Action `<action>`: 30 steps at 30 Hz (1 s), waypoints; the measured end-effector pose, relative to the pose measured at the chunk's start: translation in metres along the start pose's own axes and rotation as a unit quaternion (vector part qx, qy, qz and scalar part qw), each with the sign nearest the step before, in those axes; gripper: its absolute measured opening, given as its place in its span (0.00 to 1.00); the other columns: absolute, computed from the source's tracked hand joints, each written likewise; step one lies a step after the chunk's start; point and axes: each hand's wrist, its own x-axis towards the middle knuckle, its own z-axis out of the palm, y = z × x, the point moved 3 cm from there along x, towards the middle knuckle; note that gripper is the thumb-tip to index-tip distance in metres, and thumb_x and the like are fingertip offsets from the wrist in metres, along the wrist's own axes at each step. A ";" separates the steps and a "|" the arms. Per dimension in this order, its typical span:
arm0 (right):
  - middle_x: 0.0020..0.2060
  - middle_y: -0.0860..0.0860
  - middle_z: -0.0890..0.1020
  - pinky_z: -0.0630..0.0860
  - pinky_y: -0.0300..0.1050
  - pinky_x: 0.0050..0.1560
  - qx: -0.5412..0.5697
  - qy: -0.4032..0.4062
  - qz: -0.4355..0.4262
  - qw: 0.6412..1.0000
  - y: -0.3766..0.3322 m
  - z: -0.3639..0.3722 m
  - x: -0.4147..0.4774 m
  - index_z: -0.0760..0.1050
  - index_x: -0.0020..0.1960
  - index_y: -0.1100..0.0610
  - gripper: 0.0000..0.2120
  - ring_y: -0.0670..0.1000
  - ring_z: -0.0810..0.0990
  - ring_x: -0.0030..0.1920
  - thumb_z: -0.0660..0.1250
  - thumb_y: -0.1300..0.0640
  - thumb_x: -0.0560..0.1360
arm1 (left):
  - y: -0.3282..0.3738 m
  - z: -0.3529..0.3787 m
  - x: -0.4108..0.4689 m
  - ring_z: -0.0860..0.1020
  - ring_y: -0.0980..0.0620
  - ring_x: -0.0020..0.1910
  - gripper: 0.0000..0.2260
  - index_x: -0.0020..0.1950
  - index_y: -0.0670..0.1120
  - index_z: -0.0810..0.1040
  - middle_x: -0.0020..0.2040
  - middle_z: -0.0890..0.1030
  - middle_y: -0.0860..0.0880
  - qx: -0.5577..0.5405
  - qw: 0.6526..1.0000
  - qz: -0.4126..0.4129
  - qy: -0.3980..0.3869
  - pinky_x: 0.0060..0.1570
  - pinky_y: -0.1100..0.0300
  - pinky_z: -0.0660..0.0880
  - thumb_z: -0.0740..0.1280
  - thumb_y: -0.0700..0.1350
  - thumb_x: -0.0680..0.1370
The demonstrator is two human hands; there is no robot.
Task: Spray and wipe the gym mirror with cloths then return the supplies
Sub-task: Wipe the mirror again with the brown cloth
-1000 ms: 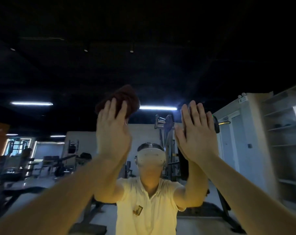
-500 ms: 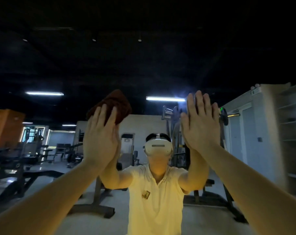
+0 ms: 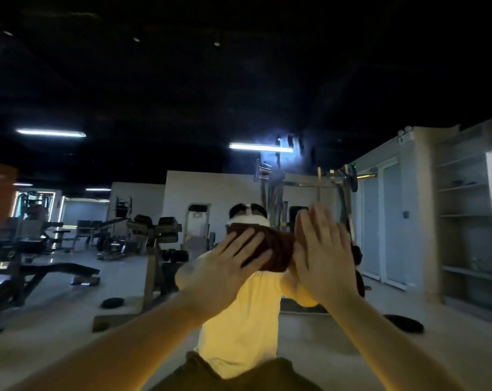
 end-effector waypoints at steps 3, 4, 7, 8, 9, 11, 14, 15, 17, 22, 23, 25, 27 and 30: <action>0.83 0.58 0.41 0.47 0.66 0.81 -0.023 -0.032 0.013 0.999 -0.012 0.013 -0.008 0.41 0.84 0.55 0.36 0.61 0.38 0.83 0.43 0.35 0.84 | -0.049 0.008 -0.034 0.63 0.38 0.80 0.43 0.81 0.51 0.60 0.80 0.64 0.40 0.025 0.999 -0.048 -0.005 0.76 0.38 0.59 0.79 0.48 0.71; 0.83 0.58 0.38 0.44 0.66 0.81 -0.025 -0.035 0.019 0.999 -0.015 0.016 -0.008 0.37 0.84 0.55 0.38 0.61 0.35 0.82 0.44 0.34 0.84 | -0.069 0.007 -0.045 0.64 0.37 0.79 0.38 0.81 0.50 0.59 0.79 0.66 0.38 0.020 0.995 -0.093 0.006 0.76 0.37 0.61 0.74 0.50 0.76; 0.83 0.59 0.38 0.43 0.65 0.81 -0.025 -0.030 0.034 0.999 -0.020 0.018 -0.008 0.38 0.84 0.56 0.41 0.62 0.36 0.82 0.48 0.33 0.83 | -0.105 0.002 -0.075 0.63 0.34 0.79 0.27 0.81 0.44 0.65 0.79 0.66 0.34 -0.050 0.957 -0.283 0.033 0.76 0.35 0.62 0.52 0.54 0.84; 0.83 0.60 0.40 0.44 0.65 0.81 -0.024 -0.029 0.036 0.999 -0.020 0.018 -0.007 0.39 0.84 0.57 0.42 0.63 0.38 0.82 0.49 0.33 0.82 | -0.104 0.003 -0.078 0.61 0.34 0.80 0.28 0.82 0.42 0.64 0.80 0.64 0.34 -0.080 0.938 -0.336 0.043 0.77 0.34 0.61 0.49 0.54 0.85; 0.83 0.60 0.42 0.45 0.65 0.81 -0.025 -0.032 0.039 0.998 -0.020 0.017 -0.006 0.40 0.84 0.56 0.42 0.63 0.39 0.82 0.50 0.32 0.82 | -0.097 0.005 -0.076 0.60 0.34 0.81 0.29 0.82 0.41 0.63 0.80 0.63 0.34 -0.107 0.919 -0.374 0.055 0.78 0.35 0.59 0.48 0.54 0.85; 0.83 0.60 0.43 0.46 0.64 0.81 -0.024 -0.054 0.042 0.997 -0.019 0.013 -0.005 0.41 0.84 0.56 0.43 0.62 0.40 0.83 0.51 0.33 0.81 | -0.066 0.012 -0.066 0.56 0.35 0.82 0.28 0.83 0.42 0.60 0.82 0.60 0.34 -0.146 0.898 -0.405 0.091 0.79 0.36 0.56 0.49 0.55 0.87; 0.83 0.59 0.46 0.51 0.65 0.81 0.002 -0.072 0.030 0.997 -0.017 0.003 -0.011 0.46 0.84 0.55 0.39 0.62 0.43 0.83 0.52 0.37 0.80 | -0.001 0.016 -0.038 0.45 0.42 0.85 0.25 0.85 0.49 0.52 0.85 0.51 0.42 -0.197 0.910 -0.349 0.104 0.82 0.40 0.48 0.47 0.56 0.89; 0.83 0.58 0.48 0.53 0.66 0.80 0.010 -0.070 0.017 0.997 -0.020 0.002 -0.021 0.47 0.84 0.55 0.37 0.62 0.45 0.83 0.53 0.39 0.81 | 0.022 0.015 -0.030 0.43 0.44 0.85 0.24 0.85 0.51 0.51 0.85 0.49 0.44 -0.210 0.919 -0.319 0.097 0.82 0.41 0.45 0.46 0.56 0.89; 0.83 0.58 0.50 0.56 0.66 0.79 0.012 -0.057 -0.006 0.998 -0.026 0.010 -0.054 0.47 0.84 0.55 0.35 0.60 0.49 0.83 0.57 0.42 0.84 | 0.061 0.010 -0.013 0.44 0.45 0.85 0.24 0.84 0.51 0.56 0.85 0.52 0.44 -0.209 0.944 -0.242 0.077 0.82 0.42 0.45 0.43 0.56 0.89; 0.83 0.59 0.54 0.60 0.67 0.78 0.031 -0.017 -0.003 0.999 -0.027 0.030 -0.109 0.51 0.84 0.58 0.35 0.59 0.50 0.83 0.61 0.48 0.84 | 0.047 0.015 -0.034 0.56 0.40 0.83 0.26 0.81 0.48 0.64 0.82 0.62 0.39 -0.128 0.978 -0.151 0.063 0.80 0.38 0.57 0.63 0.48 0.84; 0.83 0.59 0.54 0.59 0.67 0.78 0.037 -0.017 -0.003 0.999 -0.027 0.031 -0.110 0.52 0.84 0.58 0.34 0.59 0.50 0.83 0.59 0.48 0.83 | 0.032 0.019 -0.053 0.57 0.39 0.83 0.29 0.81 0.48 0.63 0.82 0.61 0.39 -0.115 0.978 -0.167 0.050 0.79 0.37 0.59 0.67 0.47 0.82; 0.83 0.58 0.54 0.58 0.66 0.79 0.052 -0.011 -0.001 0.999 -0.032 0.031 -0.113 0.53 0.84 0.57 0.33 0.60 0.50 0.83 0.58 0.48 0.82 | -0.007 0.027 -0.101 0.63 0.37 0.79 0.26 0.80 0.47 0.66 0.80 0.64 0.36 -0.102 0.966 -0.234 0.047 0.75 0.38 0.66 0.66 0.52 0.84; 0.83 0.58 0.54 0.54 0.63 0.80 0.065 -0.001 -0.005 0.998 -0.036 0.034 -0.120 0.55 0.83 0.57 0.33 0.59 0.51 0.83 0.58 0.49 0.82 | -0.036 0.027 -0.147 0.71 0.33 0.68 0.25 0.75 0.43 0.73 0.72 0.70 0.32 -0.113 0.939 -0.321 0.053 0.63 0.41 0.74 0.55 0.57 0.87; 0.83 0.58 0.55 0.53 0.61 0.80 0.075 0.001 -0.003 0.997 -0.034 0.037 -0.139 0.58 0.83 0.58 0.32 0.59 0.51 0.83 0.58 0.50 0.81 | -0.046 0.027 -0.164 0.73 0.36 0.54 0.19 0.70 0.40 0.74 0.60 0.73 0.34 -0.130 0.905 -0.396 0.079 0.45 0.45 0.76 0.57 0.49 0.84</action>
